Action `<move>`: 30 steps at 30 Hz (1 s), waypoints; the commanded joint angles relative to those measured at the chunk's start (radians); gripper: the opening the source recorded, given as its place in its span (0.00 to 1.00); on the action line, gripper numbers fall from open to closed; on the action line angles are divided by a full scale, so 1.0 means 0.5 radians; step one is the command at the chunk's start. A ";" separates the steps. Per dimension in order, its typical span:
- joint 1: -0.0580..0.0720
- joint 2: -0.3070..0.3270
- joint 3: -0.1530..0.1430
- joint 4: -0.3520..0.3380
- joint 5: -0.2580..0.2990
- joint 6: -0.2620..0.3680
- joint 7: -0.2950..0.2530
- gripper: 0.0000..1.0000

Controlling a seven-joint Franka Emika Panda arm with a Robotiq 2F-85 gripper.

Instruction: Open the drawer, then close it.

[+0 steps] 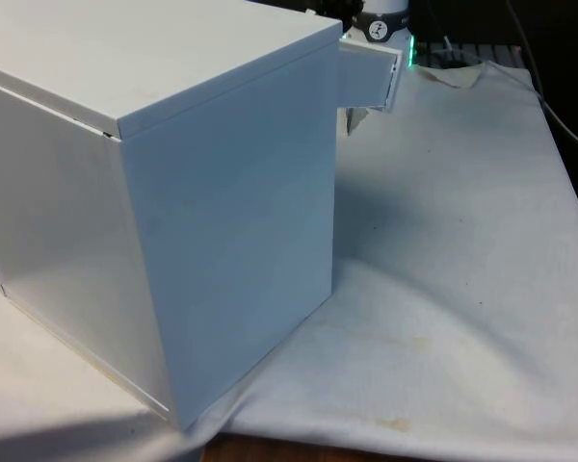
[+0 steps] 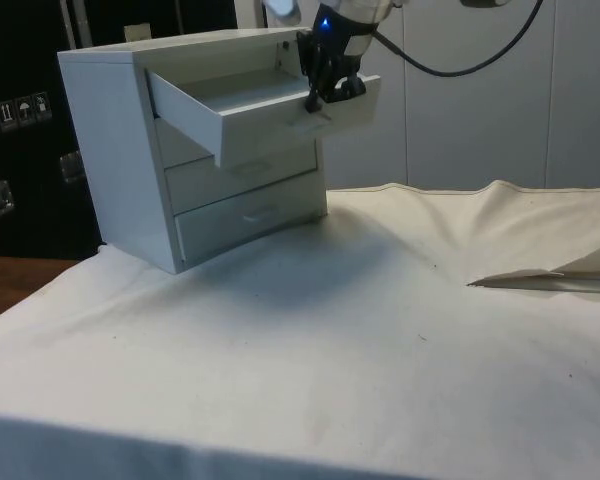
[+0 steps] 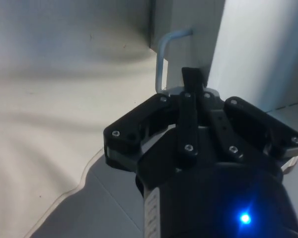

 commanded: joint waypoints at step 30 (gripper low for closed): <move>0.000 0.064 0.058 0.122 -0.242 -0.150 0.278 0.00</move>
